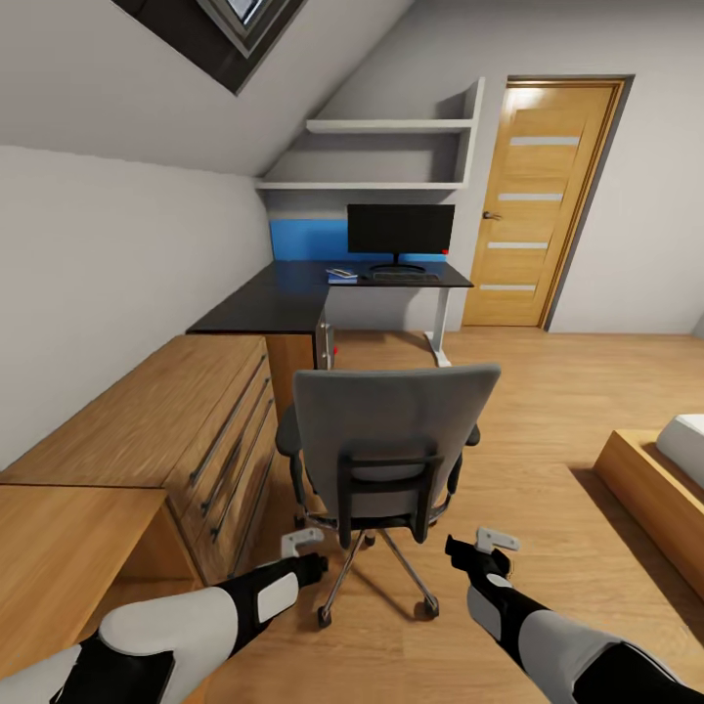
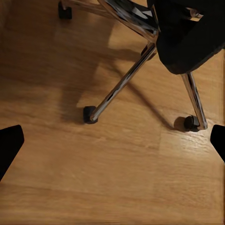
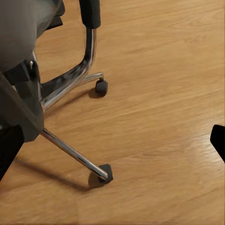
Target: In the bedroom, organize the workspace by keeping the computer under the desk, ensuring the monitor is on the desk, placing the keyboard on the desk next to the monitor, placing the mouse on the desk next to the keyboard, moving the folder from the swivel chair onto the desk next to the mouse, stacking the notebook on top of the folder with the pen on top of the notebook, and positioning the swivel chair next to the desk.
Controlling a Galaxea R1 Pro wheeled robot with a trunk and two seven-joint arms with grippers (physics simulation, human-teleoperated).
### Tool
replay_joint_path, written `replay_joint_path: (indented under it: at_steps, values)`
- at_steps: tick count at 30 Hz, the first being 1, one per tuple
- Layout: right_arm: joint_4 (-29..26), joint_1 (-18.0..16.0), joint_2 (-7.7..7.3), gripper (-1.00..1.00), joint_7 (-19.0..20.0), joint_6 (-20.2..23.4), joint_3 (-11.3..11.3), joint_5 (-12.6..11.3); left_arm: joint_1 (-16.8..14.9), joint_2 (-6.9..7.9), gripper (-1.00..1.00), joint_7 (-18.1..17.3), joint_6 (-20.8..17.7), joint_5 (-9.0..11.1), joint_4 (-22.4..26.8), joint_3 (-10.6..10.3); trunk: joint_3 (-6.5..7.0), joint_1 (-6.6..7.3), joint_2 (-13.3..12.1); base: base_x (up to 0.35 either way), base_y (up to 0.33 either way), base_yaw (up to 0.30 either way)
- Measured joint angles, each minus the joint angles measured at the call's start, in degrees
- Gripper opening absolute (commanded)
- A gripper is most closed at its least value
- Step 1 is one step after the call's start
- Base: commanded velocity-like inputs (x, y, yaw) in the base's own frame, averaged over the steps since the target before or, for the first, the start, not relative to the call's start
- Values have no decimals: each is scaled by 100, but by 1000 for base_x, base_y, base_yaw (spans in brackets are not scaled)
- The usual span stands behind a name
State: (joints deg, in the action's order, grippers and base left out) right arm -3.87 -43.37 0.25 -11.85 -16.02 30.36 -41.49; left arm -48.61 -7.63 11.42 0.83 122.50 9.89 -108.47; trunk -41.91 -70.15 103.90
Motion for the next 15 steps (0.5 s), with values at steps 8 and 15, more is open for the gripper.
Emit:
replay_joint_path:
  at_steps: [8, 15]
  values:
    - [7, 10, 126, 100, -6, -528, -17, 17, 2, 21, 100, 14, 4, -5, 42, -1, 0, 0, 0, 0, 0, 0]
    - [9, 12, 132, 100, -6, -591, -18, 21, 2, 23, 100, 11, 4, -5, 44, -1, 0, 0, 0, 0, 0, 0]
